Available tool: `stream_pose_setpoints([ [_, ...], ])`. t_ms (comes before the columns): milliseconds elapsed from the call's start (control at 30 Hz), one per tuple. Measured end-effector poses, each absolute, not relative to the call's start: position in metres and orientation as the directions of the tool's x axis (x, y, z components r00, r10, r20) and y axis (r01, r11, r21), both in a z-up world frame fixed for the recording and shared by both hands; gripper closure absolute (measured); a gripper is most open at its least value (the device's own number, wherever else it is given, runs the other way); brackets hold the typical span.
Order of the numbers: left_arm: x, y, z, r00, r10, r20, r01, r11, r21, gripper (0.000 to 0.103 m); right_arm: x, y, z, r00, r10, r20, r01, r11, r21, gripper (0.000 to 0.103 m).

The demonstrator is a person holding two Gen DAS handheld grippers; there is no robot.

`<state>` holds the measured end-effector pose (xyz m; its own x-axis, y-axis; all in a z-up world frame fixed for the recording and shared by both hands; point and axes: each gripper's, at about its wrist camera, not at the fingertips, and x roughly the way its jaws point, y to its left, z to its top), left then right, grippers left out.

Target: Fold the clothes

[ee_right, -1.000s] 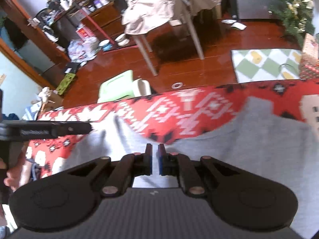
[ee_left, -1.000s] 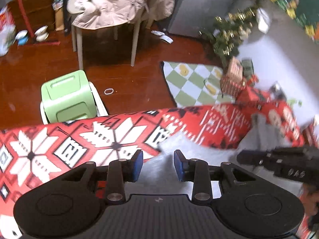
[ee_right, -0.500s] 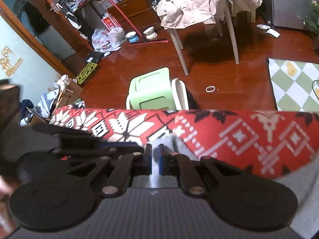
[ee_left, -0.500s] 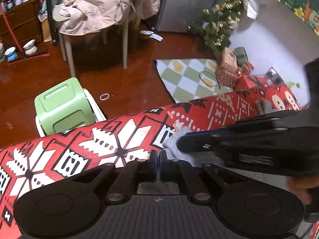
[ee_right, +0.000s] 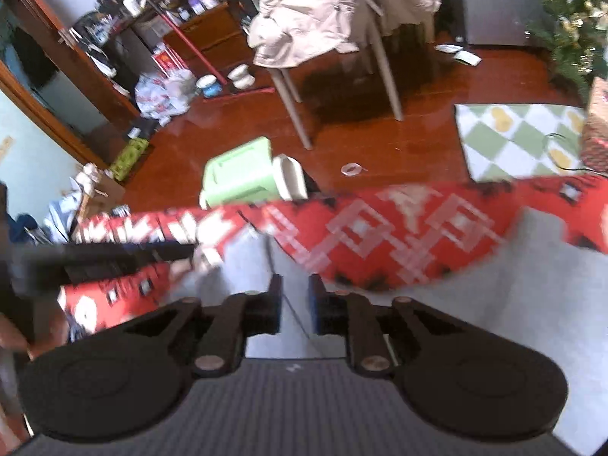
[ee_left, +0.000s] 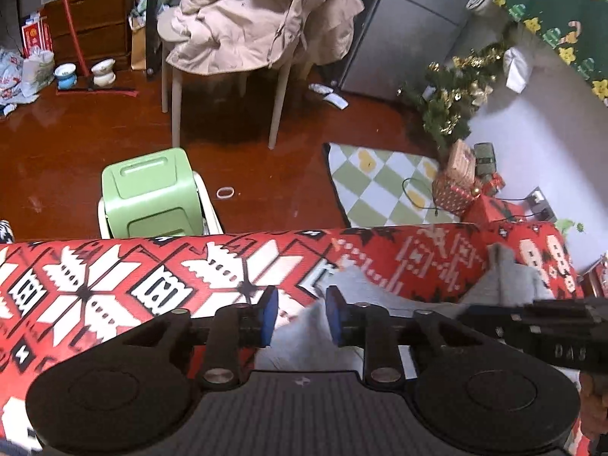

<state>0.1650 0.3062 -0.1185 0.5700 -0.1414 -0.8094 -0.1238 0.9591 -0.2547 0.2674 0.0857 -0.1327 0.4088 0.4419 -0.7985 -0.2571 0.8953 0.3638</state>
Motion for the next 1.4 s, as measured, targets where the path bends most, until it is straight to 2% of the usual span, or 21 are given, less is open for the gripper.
stream_pose_setpoints([
  [33,0.160,0.302,-0.114,0.568,-0.143,-0.811,-0.126,0.958,-0.258,0.073,0.259,0.079,-0.129,0.410,0.424,-0.808,-0.257,0.903,0.344,0.079],
  [100,0.148,0.295,-0.108,0.565,-0.148,-0.812,-0.136,0.954,-0.269,0.073,0.241,0.068,-0.121,0.416,0.382,-0.825,-0.262,0.919,0.294,0.078],
  [133,0.141,0.291,-0.106,0.568,-0.143,-0.811,-0.143,0.952,-0.269,0.073,0.231,0.062,-0.116,0.420,0.356,-0.835,-0.262,0.928,0.264,0.074],
  [233,0.123,0.272,-0.098,0.547,-0.102,-0.831,-0.146,0.966,-0.215,0.070,0.205,0.047,-0.103,0.432,0.292,-0.853,-0.255,0.947,0.196,0.067],
  [367,0.094,0.248,-0.086,0.557,-0.053,-0.829,-0.164,0.971,-0.172,0.051,0.172,0.025,-0.086,0.458,0.244,-0.855,-0.234,0.961,0.149,0.054],
  [467,0.074,0.230,-0.076,0.552,-0.012,-0.833,-0.166,0.978,-0.124,0.048,0.149,0.012,-0.072,0.495,0.207,-0.844,-0.233,0.967,0.101,0.039],
  [533,0.062,0.216,-0.069,0.545,0.031,-0.838,-0.159,0.985,-0.066,0.047,0.133,0.004,-0.061,0.526,0.185,-0.830,-0.241,0.968,0.063,0.023],
  [567,0.056,0.209,-0.065,0.545,0.057,-0.837,-0.146,0.989,-0.028,0.046,0.124,0.000,-0.055,0.542,0.179,-0.821,-0.248,0.968,0.048,0.020],
  [633,0.045,0.194,-0.058,0.547,0.103,-0.831,-0.117,0.992,0.046,0.040,0.108,-0.008,-0.042,0.574,0.174,-0.800,-0.266,0.964,0.018,0.009],
  [700,0.034,0.183,-0.052,0.561,0.132,-0.817,-0.081,0.991,0.104,0.035,0.096,-0.011,-0.032,0.596,0.165,-0.786,-0.281,0.960,-0.012,0.001],
  [833,0.018,0.168,-0.037,0.593,0.158,-0.789,-0.048,0.986,0.162,0.022,0.073,-0.015,-0.018,0.620,0.124,-0.774,-0.282,0.957,-0.073,0.001],
  [900,0.013,0.162,-0.030,0.597,0.175,-0.783,-0.037,0.981,0.190,0.011,0.062,-0.018,-0.011,0.632,0.103,-0.768,-0.281,0.954,-0.103,0.001],
  [1100,0.004,0.146,-0.020,0.596,0.180,-0.783,0.005,0.974,0.227,0.010,0.027,-0.024,0.009,0.668,0.044,-0.743,-0.277,0.941,-0.193,0.001],
  [1200,0.003,0.142,-0.028,0.541,0.186,-0.820,-0.006,0.976,0.218,0.011,0.023,-0.026,0.011,0.623,0.055,-0.780,-0.293,0.941,-0.168,0.001],
  [1400,-0.009,0.158,-0.061,0.345,0.072,-0.936,-0.149,0.989,0.021,0.014,0.022,-0.046,-0.006,0.466,0.027,-0.885,-0.222,0.971,-0.087,0.001],
])
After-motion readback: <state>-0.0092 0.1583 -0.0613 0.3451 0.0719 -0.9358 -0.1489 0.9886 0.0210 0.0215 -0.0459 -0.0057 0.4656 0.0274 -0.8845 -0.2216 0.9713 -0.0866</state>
